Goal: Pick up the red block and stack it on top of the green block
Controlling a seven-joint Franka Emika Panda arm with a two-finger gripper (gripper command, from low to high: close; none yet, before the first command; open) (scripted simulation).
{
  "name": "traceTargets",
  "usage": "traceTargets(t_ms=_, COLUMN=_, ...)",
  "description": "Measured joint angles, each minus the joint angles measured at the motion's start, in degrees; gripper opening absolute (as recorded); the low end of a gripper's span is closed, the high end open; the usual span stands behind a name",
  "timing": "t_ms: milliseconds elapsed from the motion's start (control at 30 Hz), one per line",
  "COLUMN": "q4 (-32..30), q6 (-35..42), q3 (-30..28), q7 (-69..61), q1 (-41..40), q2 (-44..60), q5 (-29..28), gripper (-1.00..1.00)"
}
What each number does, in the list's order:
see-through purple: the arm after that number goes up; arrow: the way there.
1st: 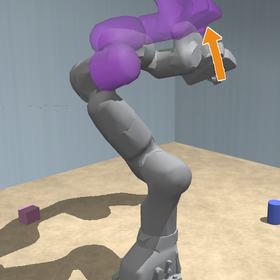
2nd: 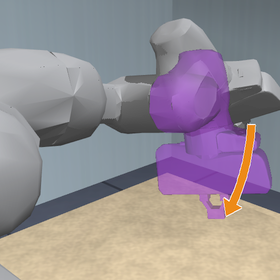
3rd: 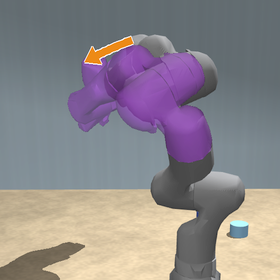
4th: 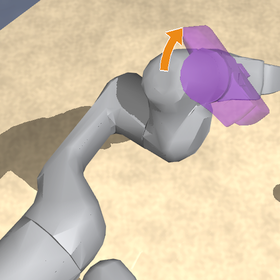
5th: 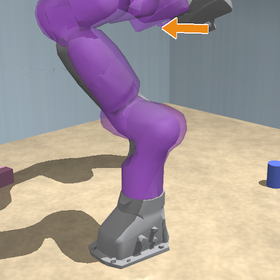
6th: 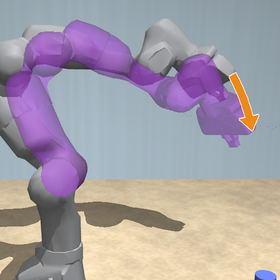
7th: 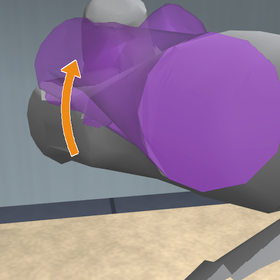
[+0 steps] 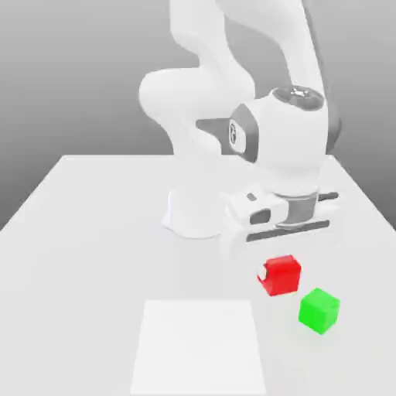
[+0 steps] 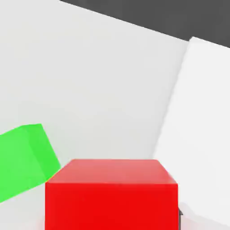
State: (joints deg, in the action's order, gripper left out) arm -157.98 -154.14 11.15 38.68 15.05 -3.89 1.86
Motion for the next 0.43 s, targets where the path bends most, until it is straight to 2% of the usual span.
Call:
traceTargets(t_ms=133, q4=2.1, q6=1.5, q3=1.6, q7=-9.3, q1=5.0, q2=0.6, q5=-0.3, gripper=-1.0)
traceTargets(t_ms=300, q4=2.9, q6=-6.6, q3=0.0, q7=-7.4, q1=6.0, q2=9.7, q5=-5.5, gripper=-1.0)
traceTargets(t_ms=333, q4=3.0, q6=-8.3, q3=-0.6, q7=-6.6, q1=6.3, q2=11.6, q5=-6.6, gripper=1.0)
traceTargets(t_ms=433, q4=3.0, q6=-8.3, q3=-0.6, q7=-6.6, q1=6.3, q2=11.6, q5=-6.6, gripper=1.0)
